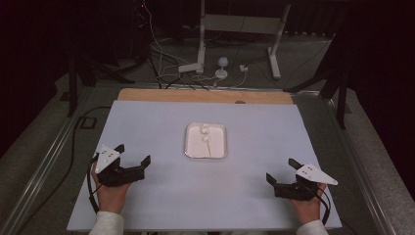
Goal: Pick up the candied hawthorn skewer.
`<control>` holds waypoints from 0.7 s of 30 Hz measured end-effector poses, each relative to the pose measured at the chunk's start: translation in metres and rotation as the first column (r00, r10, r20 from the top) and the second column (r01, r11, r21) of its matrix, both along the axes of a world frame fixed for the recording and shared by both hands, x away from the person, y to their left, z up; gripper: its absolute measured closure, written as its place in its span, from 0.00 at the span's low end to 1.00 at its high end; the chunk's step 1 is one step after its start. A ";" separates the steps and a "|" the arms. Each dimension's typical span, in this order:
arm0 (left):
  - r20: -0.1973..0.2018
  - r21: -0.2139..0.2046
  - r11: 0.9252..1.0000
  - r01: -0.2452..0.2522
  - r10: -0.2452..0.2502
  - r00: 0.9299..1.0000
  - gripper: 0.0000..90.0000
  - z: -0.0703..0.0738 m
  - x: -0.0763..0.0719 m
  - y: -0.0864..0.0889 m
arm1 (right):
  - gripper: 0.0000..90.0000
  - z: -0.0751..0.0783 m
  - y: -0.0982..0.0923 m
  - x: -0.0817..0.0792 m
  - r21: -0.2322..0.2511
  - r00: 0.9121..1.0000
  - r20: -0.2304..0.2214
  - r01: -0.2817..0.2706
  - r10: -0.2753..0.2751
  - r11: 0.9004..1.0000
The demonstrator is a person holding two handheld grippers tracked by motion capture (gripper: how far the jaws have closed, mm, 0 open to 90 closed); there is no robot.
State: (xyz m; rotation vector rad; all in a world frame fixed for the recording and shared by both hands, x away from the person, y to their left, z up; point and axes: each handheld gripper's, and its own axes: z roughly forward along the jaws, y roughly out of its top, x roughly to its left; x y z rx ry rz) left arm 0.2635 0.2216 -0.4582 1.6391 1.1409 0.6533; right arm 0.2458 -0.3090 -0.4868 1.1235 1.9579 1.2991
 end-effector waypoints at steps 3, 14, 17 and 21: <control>-0.002 0.002 1.000 0.004 -0.004 1.000 0.01 0.001 0.003 -0.003 | 0.00 0.000 0.000 0.000 -0.002 1.000 -0.003 0.000 0.000 1.000; -0.009 0.023 0.999 0.027 -0.027 1.000 0.01 0.005 0.018 -0.016 | 0.00 -0.001 0.001 0.001 -0.004 1.000 -0.005 0.000 0.000 1.000; -0.009 0.028 0.999 0.033 -0.033 0.999 0.01 0.007 0.023 -0.022 | 0.00 -0.001 0.001 0.001 -0.003 1.000 -0.007 0.002 -0.002 1.000; -0.010 0.029 0.999 0.042 -0.042 0.999 0.01 0.008 0.030 -0.030 | 0.00 -0.001 0.000 0.001 -0.002 1.000 -0.004 0.001 -0.001 1.000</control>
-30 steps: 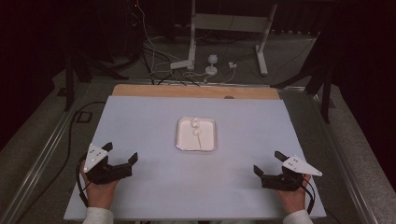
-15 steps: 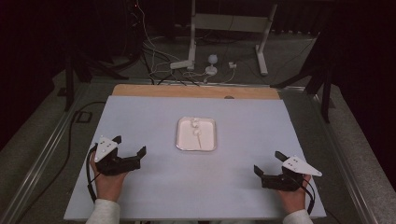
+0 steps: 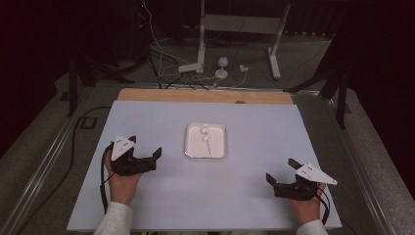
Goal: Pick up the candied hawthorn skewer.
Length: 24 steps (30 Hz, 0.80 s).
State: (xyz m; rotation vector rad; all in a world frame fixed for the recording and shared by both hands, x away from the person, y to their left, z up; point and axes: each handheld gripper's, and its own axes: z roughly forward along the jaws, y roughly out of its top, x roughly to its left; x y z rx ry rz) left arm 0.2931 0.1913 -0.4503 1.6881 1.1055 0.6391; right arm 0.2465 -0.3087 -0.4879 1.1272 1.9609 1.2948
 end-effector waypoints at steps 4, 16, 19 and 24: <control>-0.005 0.010 1.000 0.012 -0.012 1.000 0.01 0.000 0.006 -0.009 | 0.00 0.000 -0.001 0.000 0.001 1.000 0.000 0.002 -0.002 1.000; -0.023 0.010 0.999 0.046 -0.045 0.999 0.01 -0.001 0.024 -0.033 | 0.00 0.000 0.000 0.000 -0.001 1.000 -0.005 0.001 -0.001 1.000; -0.028 0.009 0.999 0.052 -0.052 0.998 0.01 -0.003 0.029 -0.039 | 0.00 0.000 0.000 0.000 -0.001 1.000 -0.005 0.001 -0.001 1.000; -0.040 0.009 0.998 0.066 -0.066 0.997 0.01 -0.006 0.035 -0.050 | 0.00 -0.001 -0.001 0.001 -0.001 1.000 -0.006 0.001 -0.001 1.000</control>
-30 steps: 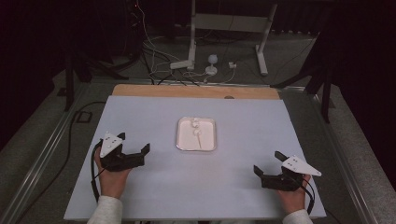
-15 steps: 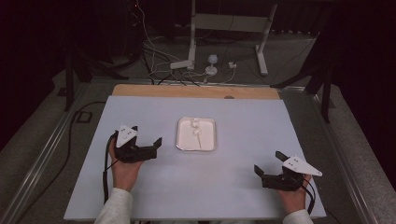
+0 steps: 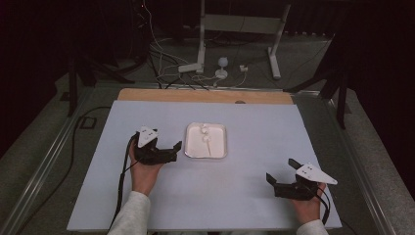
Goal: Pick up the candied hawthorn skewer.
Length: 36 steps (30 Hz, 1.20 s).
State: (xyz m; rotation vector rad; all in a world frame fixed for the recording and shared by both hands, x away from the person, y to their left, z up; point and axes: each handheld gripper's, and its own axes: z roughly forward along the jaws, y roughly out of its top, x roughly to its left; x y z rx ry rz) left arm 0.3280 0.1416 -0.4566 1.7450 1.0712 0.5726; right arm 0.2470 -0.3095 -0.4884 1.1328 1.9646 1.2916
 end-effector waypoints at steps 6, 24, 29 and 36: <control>-0.013 0.000 1.000 0.016 -0.016 1.000 0.01 -0.004 0.008 -0.014 | 0.00 0.000 0.000 0.000 0.000 1.000 -0.001 -0.001 0.001 1.000; -0.069 0.001 0.999 0.032 -0.032 0.997 0.01 -0.025 0.030 -0.049 | 0.00 0.000 -0.001 0.000 0.000 1.000 0.000 -0.002 0.002 1.000; -0.085 0.011 0.999 0.036 -0.035 0.996 0.01 -0.032 0.034 -0.059 | 0.00 -0.001 0.000 0.001 0.000 1.000 -0.002 -0.003 0.003 1.000; -0.108 0.027 0.999 0.041 -0.038 0.993 0.01 -0.042 0.040 -0.072 | 0.00 -0.001 0.000 0.001 0.001 1.000 -0.005 -0.003 0.003 1.000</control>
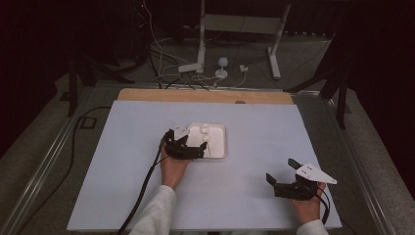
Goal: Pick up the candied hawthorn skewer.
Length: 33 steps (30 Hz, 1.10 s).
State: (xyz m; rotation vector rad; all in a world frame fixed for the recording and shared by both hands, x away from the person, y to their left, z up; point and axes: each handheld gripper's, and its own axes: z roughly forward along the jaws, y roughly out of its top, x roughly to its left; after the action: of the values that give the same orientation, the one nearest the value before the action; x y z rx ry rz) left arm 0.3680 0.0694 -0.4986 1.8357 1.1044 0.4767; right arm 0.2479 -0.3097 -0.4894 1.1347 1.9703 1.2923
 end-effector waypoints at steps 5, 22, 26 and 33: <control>-0.012 0.030 1.000 -0.003 0.003 1.000 0.01 -0.006 0.004 -0.012 | 0.00 0.000 0.000 0.000 0.000 1.000 -0.001 0.000 0.000 1.000; -0.120 0.186 0.982 0.015 0.008 0.993 0.16 -0.029 0.014 -0.043 | 0.00 0.001 -0.004 0.000 0.016 1.000 0.000 0.008 -0.008 1.000; -0.131 0.218 0.976 0.012 0.017 0.991 0.34 -0.027 0.014 -0.039 | 0.00 0.001 -0.004 -0.001 0.017 1.000 -0.001 0.009 -0.009 1.000; -0.179 0.223 0.975 0.011 0.030 0.983 0.81 -0.019 0.017 -0.026 | 0.00 0.001 -0.003 -0.001 0.013 1.000 -0.002 0.004 -0.004 1.000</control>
State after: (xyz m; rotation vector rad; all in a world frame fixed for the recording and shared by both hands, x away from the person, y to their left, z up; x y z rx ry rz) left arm 0.3850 0.0434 -0.5179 2.1055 1.2223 0.4611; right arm 0.2473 -0.3126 -0.4887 1.1463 1.9630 1.3037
